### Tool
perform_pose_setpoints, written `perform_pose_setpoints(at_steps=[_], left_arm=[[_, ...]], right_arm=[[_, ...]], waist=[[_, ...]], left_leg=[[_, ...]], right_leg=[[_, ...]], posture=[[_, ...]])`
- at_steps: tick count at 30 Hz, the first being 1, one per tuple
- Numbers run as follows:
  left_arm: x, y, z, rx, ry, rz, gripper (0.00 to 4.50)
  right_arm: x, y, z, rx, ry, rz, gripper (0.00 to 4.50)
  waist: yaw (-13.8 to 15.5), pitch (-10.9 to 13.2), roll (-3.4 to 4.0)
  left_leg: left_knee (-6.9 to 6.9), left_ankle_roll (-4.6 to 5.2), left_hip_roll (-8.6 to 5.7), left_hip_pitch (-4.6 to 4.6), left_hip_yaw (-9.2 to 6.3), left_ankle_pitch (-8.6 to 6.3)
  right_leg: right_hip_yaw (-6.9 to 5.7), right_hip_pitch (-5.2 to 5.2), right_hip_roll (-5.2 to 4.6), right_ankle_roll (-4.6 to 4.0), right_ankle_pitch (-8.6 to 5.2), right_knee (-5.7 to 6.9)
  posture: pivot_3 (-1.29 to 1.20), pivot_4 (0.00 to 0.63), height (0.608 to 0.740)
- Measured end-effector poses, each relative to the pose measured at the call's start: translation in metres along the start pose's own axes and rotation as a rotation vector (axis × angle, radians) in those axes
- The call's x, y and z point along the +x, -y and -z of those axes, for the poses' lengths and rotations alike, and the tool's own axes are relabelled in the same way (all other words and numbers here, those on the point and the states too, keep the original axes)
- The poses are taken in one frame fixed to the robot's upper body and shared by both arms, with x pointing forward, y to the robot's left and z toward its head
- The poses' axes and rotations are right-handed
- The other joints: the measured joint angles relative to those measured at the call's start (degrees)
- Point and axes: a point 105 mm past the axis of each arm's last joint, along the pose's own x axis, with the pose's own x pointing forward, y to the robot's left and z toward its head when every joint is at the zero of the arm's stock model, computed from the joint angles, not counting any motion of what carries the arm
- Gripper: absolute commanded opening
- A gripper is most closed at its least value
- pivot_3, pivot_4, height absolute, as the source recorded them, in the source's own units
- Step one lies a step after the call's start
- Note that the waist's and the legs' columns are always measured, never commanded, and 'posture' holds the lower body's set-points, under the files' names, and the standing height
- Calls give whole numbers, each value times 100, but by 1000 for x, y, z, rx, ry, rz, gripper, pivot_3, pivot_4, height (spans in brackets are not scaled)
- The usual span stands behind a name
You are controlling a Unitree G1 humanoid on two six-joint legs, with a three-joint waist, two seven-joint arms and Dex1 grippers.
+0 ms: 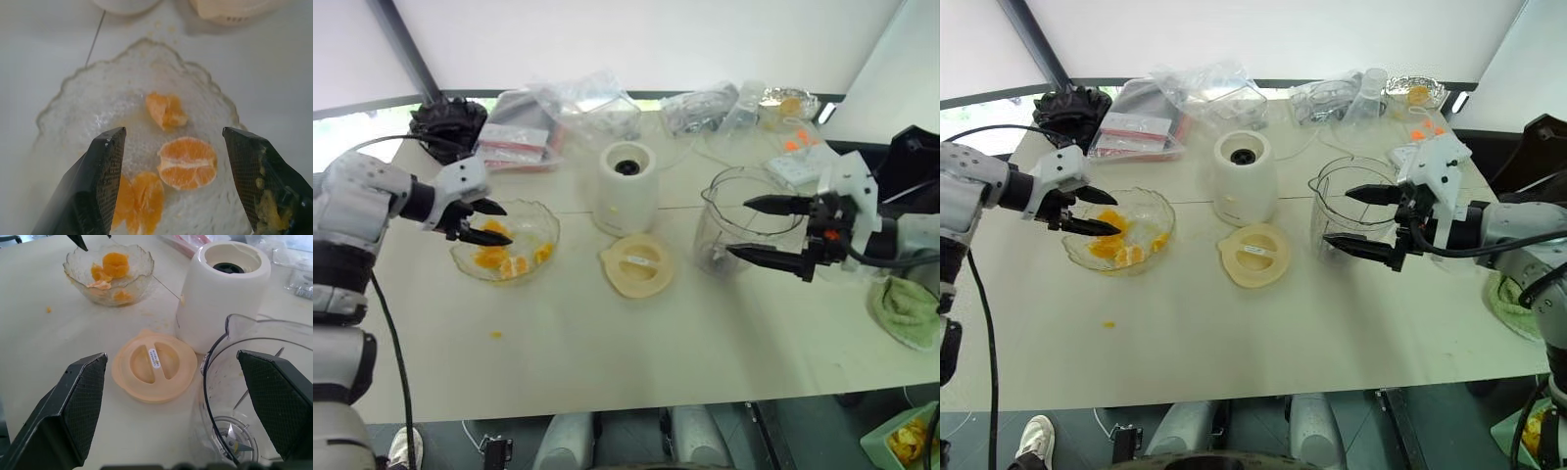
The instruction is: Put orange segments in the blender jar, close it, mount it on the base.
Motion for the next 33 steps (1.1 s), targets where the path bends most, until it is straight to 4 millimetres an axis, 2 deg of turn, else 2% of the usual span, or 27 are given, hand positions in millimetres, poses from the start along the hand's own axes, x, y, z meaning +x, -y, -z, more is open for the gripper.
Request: perform_pose_setpoints(at_steps=[7, 10, 12, 16, 21, 24, 33], left_arm=[[32, -5, 16, -72, -94, 67, 3260], [48, -3, 13, -97, -136, 107, 3260], [55, -1, 20, -86, -216, 123, 3260], [59, -3, 32, -93, -330, 101, 3260], [57, -11, 25, -207, -366, 47, 3260], [62, -7, 24, -280, -369, 61, 3260], [60, -3, 16, -256, -359, 111, 3260]], right_arm=[[1, -13, 8, 30, -1, 19, 4421], [3, -17, 6, 33, 8, 13, 4421], [4, -18, 3, 30, 12, 7, 4421], [5, -18, 1, 25, 8, 1, 4421], [10, -20, -2, 12, 9, -27, 4421], [12, -21, -1, 14, 5, -35, 4421], [17, -21, 2, 22, -2, -40, 4421]], waist=[[22, 3, -6], [18, 6, -11], [-4, 7, -13], [-24, 9, -16], [14, 14, -25], [1, 16, -28], [-5, 18, -30]], left_leg=[[58, 15, -9, -27, -19, -9], [59, 19, -11, -29, -19, -11], [59, 20, -12, -28, -18, -11], [59, 27, -10, -27, -17, -15], [66, 27, -11, -30, -19, -15], [66, 27, -11, -30, -19, -15], [66, 27, -9, -29, -18, -15]], right_leg=[[-15, -11, -1, 4, 1, 46], [-16, -12, -1, 6, 0, 47], [-15, -13, -1, 6, 0, 48], [-14, -17, 2, 6, 0, 51], [-15, -15, 0, 7, -1, 52], [-15, -15, -1, 8, -1, 54], [-14, -16, -1, 7, -1, 55]], posture=[[0, 150, 740], [0, 150, 740], [0, 150, 740], [0, 150, 740], [0, 150, 740], [0, 150, 740], [0, 150, 740]])
